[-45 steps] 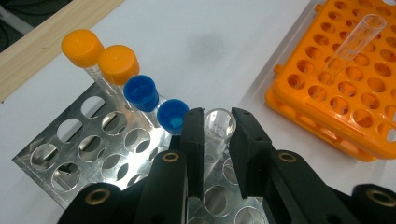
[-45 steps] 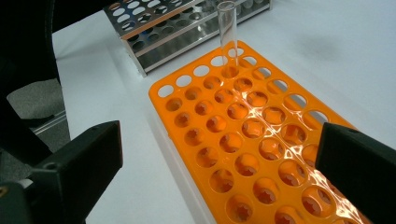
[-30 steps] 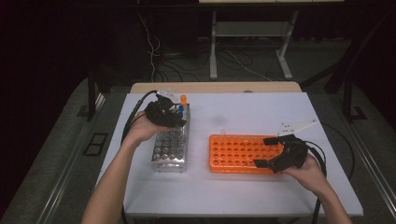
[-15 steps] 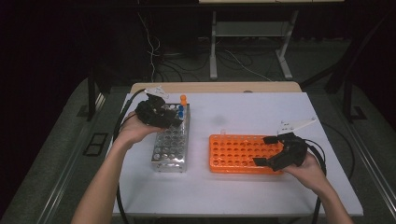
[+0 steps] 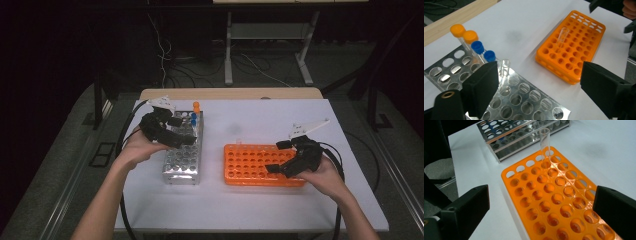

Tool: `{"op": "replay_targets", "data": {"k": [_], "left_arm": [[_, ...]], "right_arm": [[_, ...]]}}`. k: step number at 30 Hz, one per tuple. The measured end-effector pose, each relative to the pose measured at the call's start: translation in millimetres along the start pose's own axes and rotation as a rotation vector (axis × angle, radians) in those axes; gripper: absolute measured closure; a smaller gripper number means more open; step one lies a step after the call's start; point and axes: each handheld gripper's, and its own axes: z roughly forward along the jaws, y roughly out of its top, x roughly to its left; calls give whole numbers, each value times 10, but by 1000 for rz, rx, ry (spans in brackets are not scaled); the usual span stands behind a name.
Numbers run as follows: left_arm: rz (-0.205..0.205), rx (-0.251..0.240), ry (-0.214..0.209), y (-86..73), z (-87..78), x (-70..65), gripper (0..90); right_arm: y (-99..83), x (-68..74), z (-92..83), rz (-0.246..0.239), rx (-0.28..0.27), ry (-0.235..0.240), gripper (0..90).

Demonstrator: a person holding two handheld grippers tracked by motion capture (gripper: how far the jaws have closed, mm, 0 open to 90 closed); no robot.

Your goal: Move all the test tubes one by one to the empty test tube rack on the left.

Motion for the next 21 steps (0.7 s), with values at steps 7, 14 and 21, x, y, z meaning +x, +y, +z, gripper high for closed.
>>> {"op": "replay_targets", "data": {"k": [7,14,21], "left_arm": [[-10,2,-6,-69,-30,-102,0],[-13,-15,-10,-136,-67,-142,0],[-11,-19,-9,-177,-86,-160,0]], "right_arm": [[97,-32,93,-6,24,3,3],[182,-49,202,-17,53,1,3],[284,-49,292,-30,75,1,3]]}}
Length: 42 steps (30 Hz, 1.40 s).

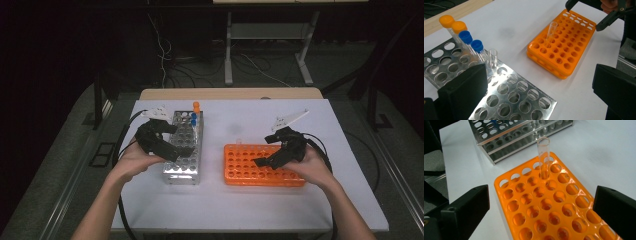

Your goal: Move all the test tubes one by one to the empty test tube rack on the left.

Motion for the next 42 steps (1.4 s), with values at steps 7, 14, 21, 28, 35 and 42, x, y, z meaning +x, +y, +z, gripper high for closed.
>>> {"op": "replay_targets", "data": {"k": [7,14,21,28,35,42], "left_arm": [[5,-7,2,-7,-32,-13,0],[11,-11,6,-6,-66,-28,0],[12,-18,10,-10,-81,-26,0],[13,-17,10,-32,-70,-15,0],[12,-12,12,-64,-60,-14,0],[10,-6,8,-91,-35,-8,0]], "right_arm": [[130,-2,131,-13,10,9,3],[210,-10,287,-22,21,22,3],[250,-26,458,-27,35,33,3],[250,-34,602,-35,55,40,3],[240,-37,695,-39,68,45,158],[235,-24,750,-58,85,-8,374]]}}
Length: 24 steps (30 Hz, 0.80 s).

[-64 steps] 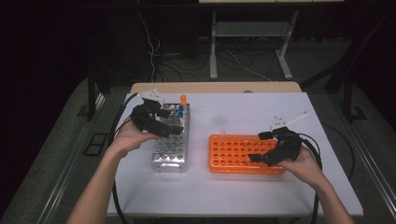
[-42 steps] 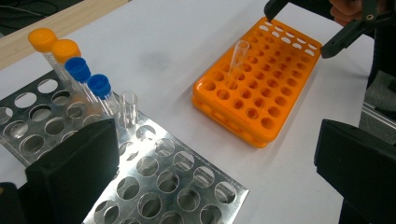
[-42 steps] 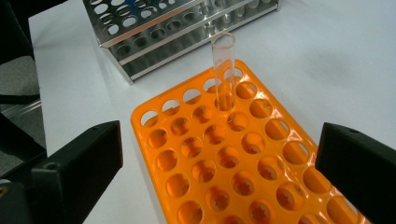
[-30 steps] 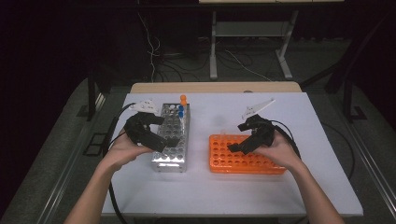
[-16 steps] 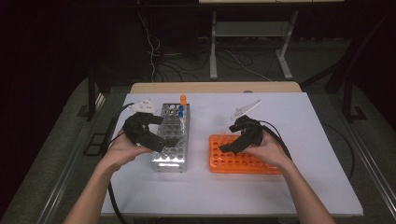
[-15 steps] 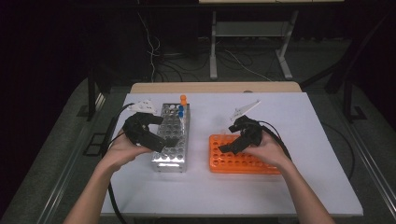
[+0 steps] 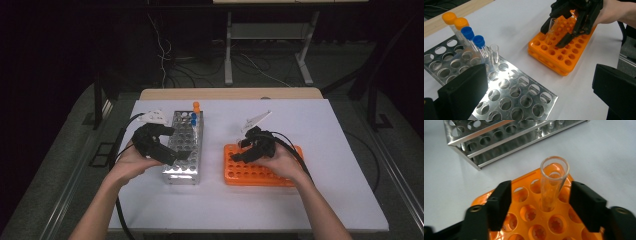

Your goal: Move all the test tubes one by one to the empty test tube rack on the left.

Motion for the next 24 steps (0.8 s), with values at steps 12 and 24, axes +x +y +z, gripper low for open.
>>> {"op": "replay_targets", "data": {"k": [12,24], "left_arm": [[6,16,1,-46,38,1,0],[15,19,-6,2,60,-22,0]], "right_arm": [[-1,44,25,-58,2,-69,723],[16,60,-77,-62,-6,-81,747]]}}
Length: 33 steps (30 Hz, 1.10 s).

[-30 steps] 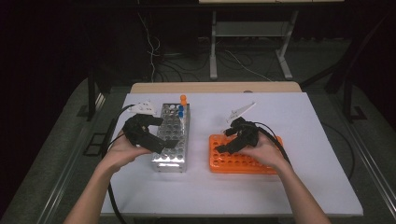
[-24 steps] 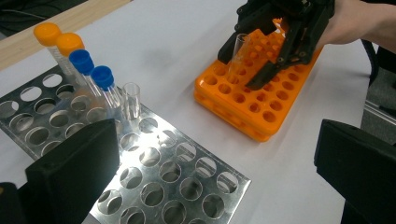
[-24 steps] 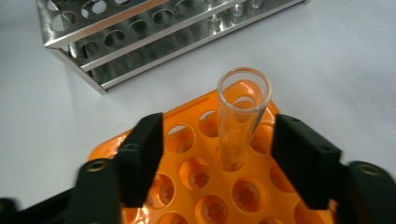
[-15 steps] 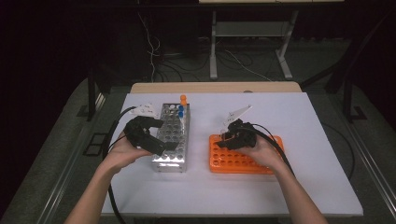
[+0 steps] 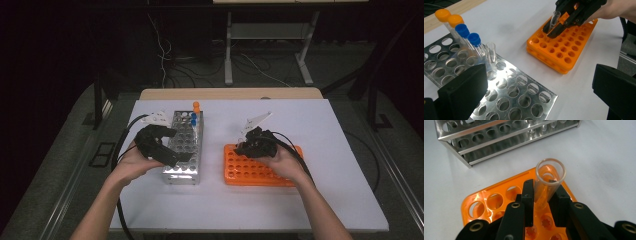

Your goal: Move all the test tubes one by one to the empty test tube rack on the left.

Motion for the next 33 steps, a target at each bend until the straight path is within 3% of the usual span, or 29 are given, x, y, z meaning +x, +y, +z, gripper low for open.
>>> {"op": "replay_targets", "data": {"k": [13,22,33], "left_arm": [[24,-2,-6,124,14,-42,0],[54,8,-16,247,40,-97,0],[99,19,-31,441,50,-184,0]], "right_arm": [[81,21,-271,-10,-26,-1,747],[122,50,-420,-7,-27,40,748],[229,148,-576,-38,-28,79,748]]}}
